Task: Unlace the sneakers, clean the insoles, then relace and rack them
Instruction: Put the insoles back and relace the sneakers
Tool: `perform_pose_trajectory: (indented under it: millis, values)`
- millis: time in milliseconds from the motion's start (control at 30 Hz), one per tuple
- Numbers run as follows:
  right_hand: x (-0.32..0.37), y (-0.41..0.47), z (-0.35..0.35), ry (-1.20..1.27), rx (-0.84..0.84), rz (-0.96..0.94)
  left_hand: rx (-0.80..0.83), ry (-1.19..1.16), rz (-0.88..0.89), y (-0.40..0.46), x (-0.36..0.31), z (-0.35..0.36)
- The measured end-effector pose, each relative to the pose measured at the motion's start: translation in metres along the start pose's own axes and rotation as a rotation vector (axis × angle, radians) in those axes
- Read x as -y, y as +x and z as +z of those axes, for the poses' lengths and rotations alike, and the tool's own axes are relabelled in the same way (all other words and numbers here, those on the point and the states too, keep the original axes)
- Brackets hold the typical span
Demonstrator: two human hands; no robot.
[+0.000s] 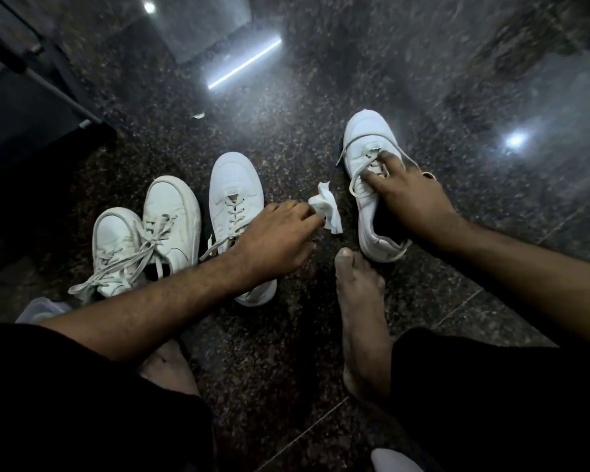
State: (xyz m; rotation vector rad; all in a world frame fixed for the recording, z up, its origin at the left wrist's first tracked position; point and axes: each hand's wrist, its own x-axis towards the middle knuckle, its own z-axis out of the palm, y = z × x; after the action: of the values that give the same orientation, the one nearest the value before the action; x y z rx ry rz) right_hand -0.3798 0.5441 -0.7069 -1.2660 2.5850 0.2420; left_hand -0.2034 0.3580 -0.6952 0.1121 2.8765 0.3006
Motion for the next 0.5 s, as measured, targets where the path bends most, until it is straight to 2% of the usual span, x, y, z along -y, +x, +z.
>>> perform_pose_trajectory:
  millis: [100,333,400,500]
  values:
    - [-0.001,0.007,-0.001,0.018,-0.038,-0.039,0.010,-0.001,-0.003,-0.004,0.003,-0.002]
    - [0.002,0.012,-0.030,0.067,-0.019,-0.031,0.267,0.166,0.087,-0.020,0.007,0.005]
    - [0.008,0.012,-0.043,0.070,-0.112,-0.047,0.322,0.221,0.072,-0.026,0.015,0.008]
    - [0.029,0.015,-0.062,0.086,-0.279,-0.125,0.297,0.241,0.064,-0.034,0.028,0.015]
